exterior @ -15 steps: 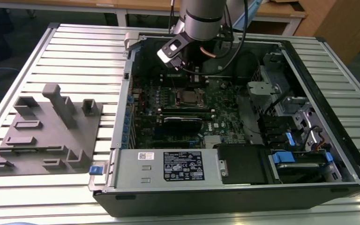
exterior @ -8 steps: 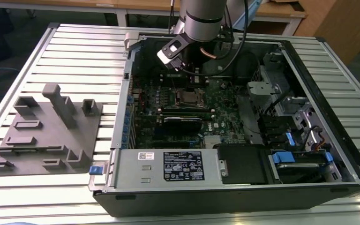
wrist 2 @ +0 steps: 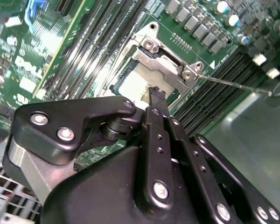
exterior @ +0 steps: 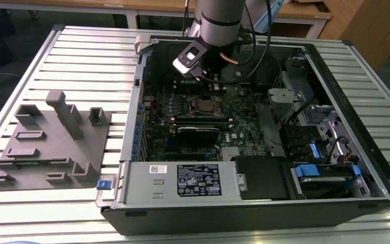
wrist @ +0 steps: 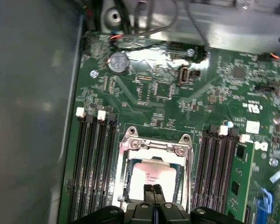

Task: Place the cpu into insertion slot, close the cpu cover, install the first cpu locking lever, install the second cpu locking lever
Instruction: 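Close the cpu cover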

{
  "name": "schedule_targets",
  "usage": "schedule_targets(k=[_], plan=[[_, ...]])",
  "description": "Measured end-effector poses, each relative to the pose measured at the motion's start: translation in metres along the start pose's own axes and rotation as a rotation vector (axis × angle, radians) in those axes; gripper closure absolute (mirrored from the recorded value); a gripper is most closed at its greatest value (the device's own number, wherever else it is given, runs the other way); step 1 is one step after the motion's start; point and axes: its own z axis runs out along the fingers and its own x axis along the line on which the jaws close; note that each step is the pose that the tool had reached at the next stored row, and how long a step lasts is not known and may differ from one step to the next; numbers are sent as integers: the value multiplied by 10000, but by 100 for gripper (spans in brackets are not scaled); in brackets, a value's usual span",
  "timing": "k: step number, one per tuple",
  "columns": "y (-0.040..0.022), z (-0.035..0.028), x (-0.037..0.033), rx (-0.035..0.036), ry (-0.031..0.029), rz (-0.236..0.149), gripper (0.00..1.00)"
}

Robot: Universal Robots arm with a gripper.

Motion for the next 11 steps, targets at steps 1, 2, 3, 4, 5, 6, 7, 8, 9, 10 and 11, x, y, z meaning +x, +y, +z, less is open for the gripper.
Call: schedule_targets(k=[1, 2, 3, 4, 5, 6, 7, 8, 9, 10, 11], plan=[[0, 1, 0, -1, -2, -177, 89], [0, 1, 0, -1, -4, -272, 89], [0, 1, 0, -2, -4, -274, 89], [0, 2, 0, -3, -2, -277, 89], [0, 2, 0, -3, -1, -297, 89], [0, 2, 0, -3, -1, -298, 89], [0, 2, 0, -4, -1, -299, 89], [0, 2, 0, -4, -1, -309, 89], [0, 2, 0, -3, -1, -332, 89], [0, 2, 0, -3, -1, -356, 89], [0, 2, 0, -4, -1, -364, 89]])
